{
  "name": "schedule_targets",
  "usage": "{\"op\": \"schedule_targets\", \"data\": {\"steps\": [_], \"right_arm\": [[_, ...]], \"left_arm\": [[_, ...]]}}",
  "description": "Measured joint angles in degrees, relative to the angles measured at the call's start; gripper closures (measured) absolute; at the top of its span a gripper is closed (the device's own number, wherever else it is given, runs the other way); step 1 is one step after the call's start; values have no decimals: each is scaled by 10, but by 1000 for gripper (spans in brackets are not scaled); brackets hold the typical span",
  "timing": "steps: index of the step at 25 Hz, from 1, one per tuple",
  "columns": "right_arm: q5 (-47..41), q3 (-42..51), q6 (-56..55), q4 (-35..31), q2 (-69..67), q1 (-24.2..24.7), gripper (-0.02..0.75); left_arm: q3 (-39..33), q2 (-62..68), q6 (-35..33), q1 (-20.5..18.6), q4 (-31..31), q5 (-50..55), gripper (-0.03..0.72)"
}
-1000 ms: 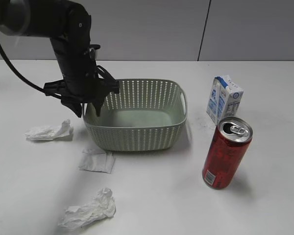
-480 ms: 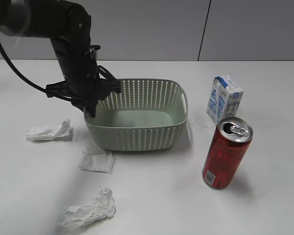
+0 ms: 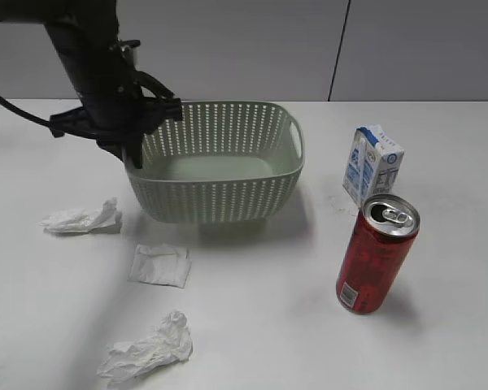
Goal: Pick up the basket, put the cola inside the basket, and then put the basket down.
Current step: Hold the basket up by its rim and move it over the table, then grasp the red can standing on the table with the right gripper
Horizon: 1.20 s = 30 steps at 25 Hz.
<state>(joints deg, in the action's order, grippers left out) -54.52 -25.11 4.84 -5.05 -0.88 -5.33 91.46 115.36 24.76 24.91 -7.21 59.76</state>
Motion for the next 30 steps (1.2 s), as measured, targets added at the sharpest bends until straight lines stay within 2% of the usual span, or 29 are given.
{"op": "schedule_targets", "data": {"steps": [4,7,14,19,22,27,30], "right_arm": [[-30,-46,-8,-33,-96,0,244],[-55,-95,-12,-73,-196,0,211],[-80,-208,0,-166,-425,-1,162],[-80,-272,1,-177,-557,-31,158],[-79,-299,-32,-152,-631,-91,157],[-70,-338,-145,-19,-737,-212,155],[-46,-356,-194,12,-778,-240,155]], "left_arm": [[0,-17,-34,-17,3,29,685],[0,-17,-56,-23,-4,39,685],[0,-17,-71,-23,18,38,685],[0,-17,-79,-23,28,31,685],[0,-17,-84,-23,28,26,685],[0,-17,-90,-23,28,24,685],[0,-17,-96,-23,28,23,685]]}}
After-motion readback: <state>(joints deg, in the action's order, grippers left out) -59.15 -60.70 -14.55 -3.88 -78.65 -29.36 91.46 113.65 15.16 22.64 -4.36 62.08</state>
